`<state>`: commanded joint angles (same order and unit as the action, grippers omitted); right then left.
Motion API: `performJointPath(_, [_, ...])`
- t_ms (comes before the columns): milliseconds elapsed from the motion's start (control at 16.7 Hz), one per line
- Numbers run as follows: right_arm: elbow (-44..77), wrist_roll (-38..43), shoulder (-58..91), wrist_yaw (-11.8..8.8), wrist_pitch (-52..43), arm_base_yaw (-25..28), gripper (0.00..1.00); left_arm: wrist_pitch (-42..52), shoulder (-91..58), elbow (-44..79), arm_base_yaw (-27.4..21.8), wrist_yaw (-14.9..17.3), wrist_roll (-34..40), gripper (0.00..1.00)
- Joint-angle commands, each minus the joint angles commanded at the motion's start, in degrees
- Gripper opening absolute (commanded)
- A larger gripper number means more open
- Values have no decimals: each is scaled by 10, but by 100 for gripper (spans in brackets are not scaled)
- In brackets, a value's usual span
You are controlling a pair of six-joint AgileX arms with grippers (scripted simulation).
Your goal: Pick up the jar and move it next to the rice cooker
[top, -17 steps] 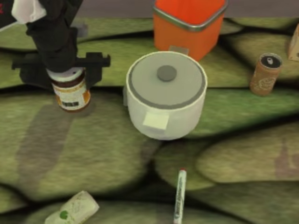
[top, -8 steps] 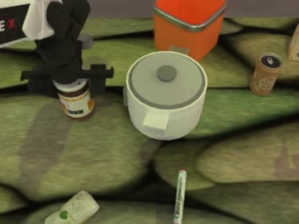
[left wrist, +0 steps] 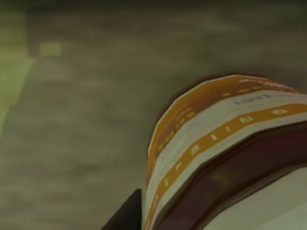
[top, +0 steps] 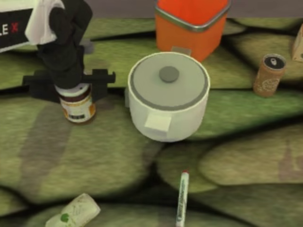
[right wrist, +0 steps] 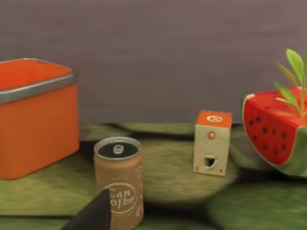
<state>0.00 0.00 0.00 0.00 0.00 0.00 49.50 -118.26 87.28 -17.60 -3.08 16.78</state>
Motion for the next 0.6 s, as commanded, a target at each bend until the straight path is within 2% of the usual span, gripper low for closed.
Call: performJointPath(600, [0, 0, 0, 0, 0, 0, 100, 0, 0, 0, 0, 0, 0, 98])
